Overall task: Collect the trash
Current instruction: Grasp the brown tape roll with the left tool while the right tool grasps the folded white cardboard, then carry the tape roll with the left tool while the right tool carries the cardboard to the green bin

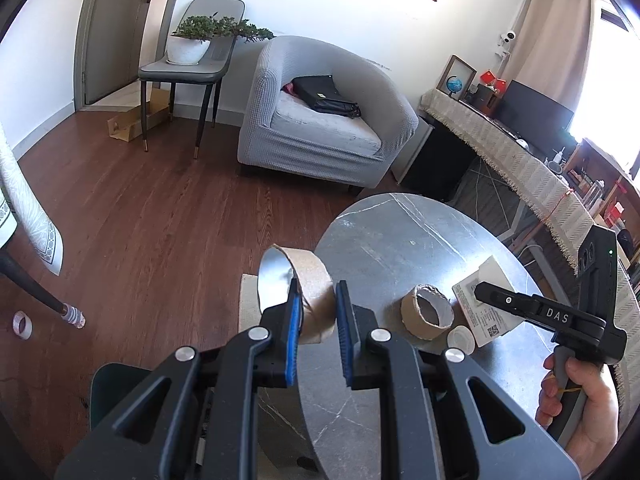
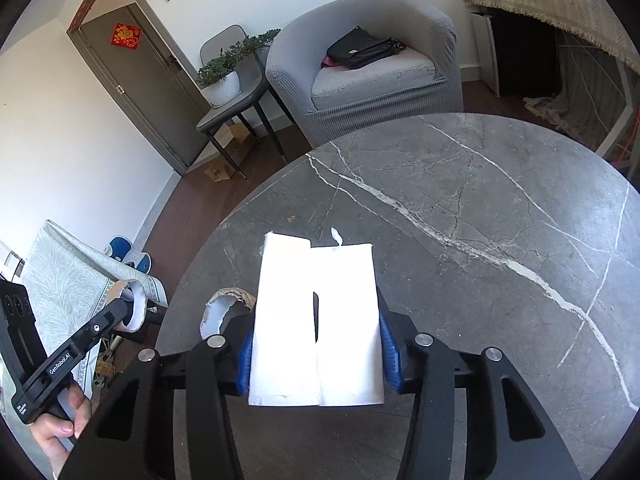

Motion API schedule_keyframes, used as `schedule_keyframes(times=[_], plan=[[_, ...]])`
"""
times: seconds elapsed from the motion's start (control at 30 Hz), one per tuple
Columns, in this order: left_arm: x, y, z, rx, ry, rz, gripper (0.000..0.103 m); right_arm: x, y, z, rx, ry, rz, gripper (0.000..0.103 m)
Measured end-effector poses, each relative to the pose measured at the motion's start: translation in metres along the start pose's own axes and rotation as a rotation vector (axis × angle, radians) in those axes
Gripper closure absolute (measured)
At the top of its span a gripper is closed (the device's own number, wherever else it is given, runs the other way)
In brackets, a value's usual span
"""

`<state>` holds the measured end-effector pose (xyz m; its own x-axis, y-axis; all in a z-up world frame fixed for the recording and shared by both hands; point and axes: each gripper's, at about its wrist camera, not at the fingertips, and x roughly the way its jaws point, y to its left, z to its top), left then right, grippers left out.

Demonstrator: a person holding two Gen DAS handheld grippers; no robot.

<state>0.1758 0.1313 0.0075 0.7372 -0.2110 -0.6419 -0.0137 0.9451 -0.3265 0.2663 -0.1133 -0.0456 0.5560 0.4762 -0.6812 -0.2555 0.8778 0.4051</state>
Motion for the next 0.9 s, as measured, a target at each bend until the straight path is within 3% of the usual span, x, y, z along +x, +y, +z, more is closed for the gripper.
schedule_keyframes(times=[0.4,0.9], plan=[[-0.016,0.035,-0.005,-0.003,0.010,0.059,0.085,0.002,0.044,0.007,-0.054,-0.040,0.040,0.054],[-0.016,0.087,-0.042,0.019,0.145,0.131,0.085,0.008,0.115,-0.005,-0.203,-0.017,0.092,0.054]])
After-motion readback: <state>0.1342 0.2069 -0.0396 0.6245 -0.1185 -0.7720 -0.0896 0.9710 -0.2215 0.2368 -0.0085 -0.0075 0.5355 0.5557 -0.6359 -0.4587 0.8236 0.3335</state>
